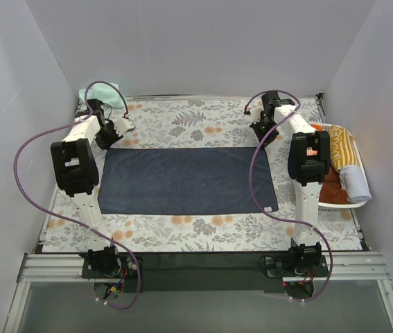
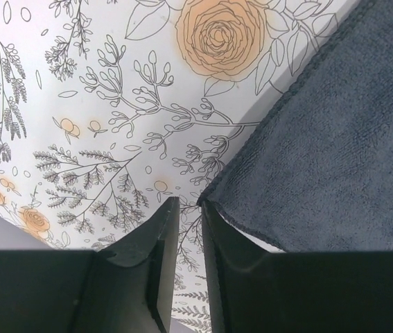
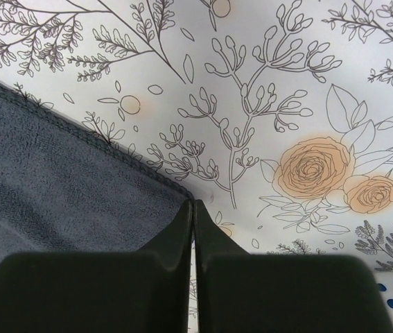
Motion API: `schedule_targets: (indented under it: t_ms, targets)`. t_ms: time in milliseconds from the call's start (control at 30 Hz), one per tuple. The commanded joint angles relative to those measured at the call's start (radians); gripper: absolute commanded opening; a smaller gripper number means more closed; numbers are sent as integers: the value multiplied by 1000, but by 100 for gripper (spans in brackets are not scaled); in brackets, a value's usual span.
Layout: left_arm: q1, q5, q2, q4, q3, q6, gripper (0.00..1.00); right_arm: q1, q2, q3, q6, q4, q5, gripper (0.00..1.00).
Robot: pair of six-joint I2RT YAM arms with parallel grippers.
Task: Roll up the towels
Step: Fold the towel
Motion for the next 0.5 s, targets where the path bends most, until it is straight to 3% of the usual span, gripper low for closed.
schedule_targets:
  t_ms: [0,467]
  targets:
    - [2,22,-1,-19,35,11,20,-7,-22,33,4,2,-22,1]
    - [3,45,34,-49,38,17,30,-10,-28,19,-3,2,-21,1]
